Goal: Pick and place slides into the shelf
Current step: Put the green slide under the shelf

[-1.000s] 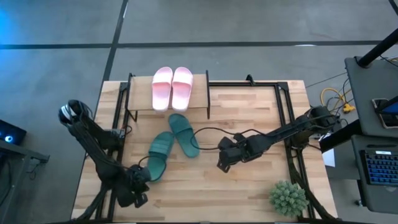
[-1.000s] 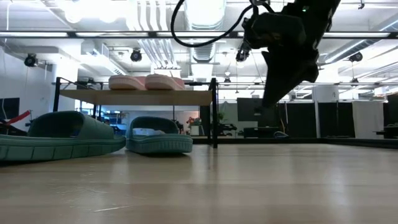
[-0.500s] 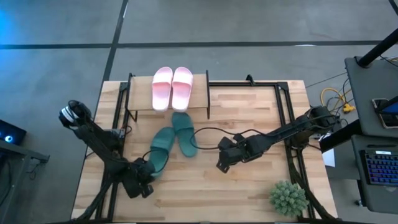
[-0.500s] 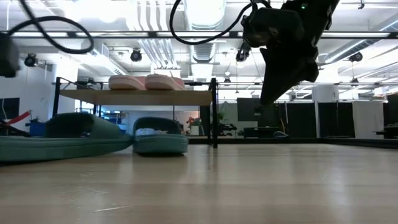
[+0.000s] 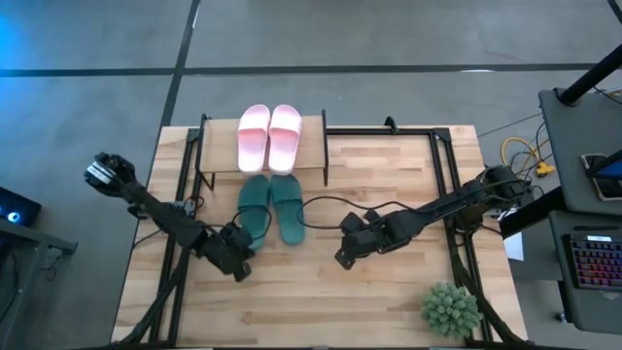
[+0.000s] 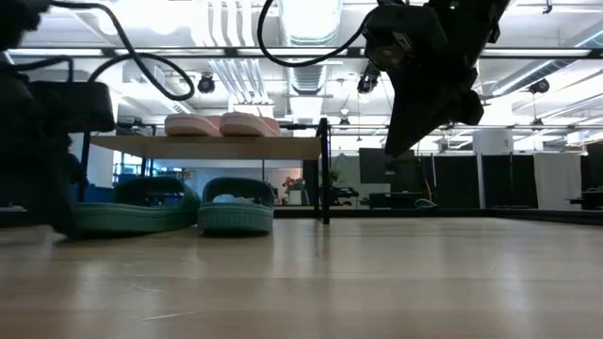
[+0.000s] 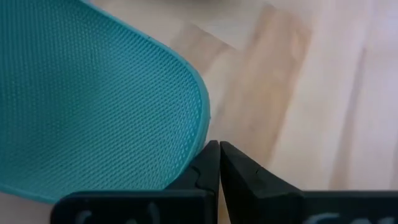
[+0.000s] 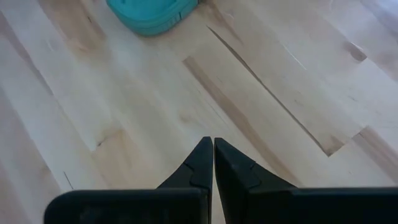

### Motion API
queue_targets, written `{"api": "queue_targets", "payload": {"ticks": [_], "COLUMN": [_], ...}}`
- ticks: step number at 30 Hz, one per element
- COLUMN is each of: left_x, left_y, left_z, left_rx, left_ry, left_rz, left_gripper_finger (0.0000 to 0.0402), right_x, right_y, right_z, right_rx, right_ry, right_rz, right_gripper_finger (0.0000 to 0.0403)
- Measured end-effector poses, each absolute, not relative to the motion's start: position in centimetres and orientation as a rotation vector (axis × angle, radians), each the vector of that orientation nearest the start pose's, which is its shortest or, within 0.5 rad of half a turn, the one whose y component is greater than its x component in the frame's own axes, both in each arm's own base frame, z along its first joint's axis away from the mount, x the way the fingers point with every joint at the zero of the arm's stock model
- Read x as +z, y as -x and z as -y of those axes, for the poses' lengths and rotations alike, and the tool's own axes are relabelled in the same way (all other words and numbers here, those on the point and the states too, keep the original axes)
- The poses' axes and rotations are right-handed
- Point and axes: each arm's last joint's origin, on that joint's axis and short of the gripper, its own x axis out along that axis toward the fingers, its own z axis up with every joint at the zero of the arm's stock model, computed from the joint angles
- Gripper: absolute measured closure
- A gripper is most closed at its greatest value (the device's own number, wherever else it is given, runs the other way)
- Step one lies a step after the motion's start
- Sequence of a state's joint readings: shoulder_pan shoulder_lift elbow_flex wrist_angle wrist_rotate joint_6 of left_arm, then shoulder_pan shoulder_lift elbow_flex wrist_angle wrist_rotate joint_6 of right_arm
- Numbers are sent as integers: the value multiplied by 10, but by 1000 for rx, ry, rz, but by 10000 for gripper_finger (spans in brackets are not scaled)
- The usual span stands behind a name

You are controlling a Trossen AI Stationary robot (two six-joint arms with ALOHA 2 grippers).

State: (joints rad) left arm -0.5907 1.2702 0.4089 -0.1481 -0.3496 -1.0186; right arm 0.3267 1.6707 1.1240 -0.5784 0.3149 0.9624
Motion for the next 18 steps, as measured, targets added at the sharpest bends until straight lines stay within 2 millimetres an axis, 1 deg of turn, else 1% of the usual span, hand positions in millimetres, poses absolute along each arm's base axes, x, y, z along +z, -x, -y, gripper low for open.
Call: {"api": "queue_targets", "payload": {"ticks": [5, 10, 12, 15, 18], "left_x": [124, 118, 117, 119, 119], "left_y": [-169, -167, -168, -171, -172], "left_z": [86, 73, 69, 63, 56], "left_rx": [274, 304, 317, 331, 398], "left_ry": [435, 459, 428, 387, 371], "left_rz": [-898, -900, -900, -889, -866], "left_gripper_finger": [401, 401, 401, 401, 401], "right_x": [204, 199, 198, 194, 185], "right_y": [-317, -323, -329, -338, -346], "right_z": [-93, -88, -89, -92, -94], "right_rx": [-492, -505, -471, -366, -337], "right_ry": [-540, -554, -571, -603, -636], "right_rz": [-931, -920, -904, -898, -895], "right_gripper_finger": [394, 394, 394, 394, 394]}}
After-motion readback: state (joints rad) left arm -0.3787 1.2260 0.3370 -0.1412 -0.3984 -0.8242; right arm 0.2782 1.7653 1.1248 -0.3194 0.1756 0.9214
